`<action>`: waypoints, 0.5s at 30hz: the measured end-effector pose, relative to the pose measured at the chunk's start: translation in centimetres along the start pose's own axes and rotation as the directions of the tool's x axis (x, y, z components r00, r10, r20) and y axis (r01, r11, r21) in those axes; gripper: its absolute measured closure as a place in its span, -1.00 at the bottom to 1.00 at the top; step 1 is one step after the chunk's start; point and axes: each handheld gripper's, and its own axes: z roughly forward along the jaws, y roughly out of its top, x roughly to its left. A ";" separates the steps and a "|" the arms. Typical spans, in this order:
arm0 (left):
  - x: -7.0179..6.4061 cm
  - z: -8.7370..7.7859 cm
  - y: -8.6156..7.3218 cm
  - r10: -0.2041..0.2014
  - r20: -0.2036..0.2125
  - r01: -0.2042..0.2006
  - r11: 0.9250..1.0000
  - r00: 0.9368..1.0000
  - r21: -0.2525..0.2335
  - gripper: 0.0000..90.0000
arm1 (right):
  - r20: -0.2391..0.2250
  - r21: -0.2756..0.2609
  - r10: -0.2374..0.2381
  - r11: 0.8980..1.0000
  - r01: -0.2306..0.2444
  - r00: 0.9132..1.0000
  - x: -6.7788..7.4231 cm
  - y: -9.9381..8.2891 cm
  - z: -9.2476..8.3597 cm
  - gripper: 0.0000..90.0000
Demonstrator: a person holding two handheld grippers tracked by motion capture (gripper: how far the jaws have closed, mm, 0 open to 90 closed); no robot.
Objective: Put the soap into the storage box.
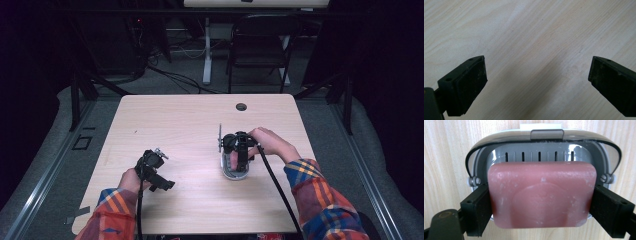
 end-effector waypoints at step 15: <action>-0.1 0.0 0.0 0.000 -0.003 0.000 1.000 1.000 0.000 -0.96 | 0.028 -0.109 0.037 0.993 -0.034 0.999 0.3 -1.9 -3.2 -0.92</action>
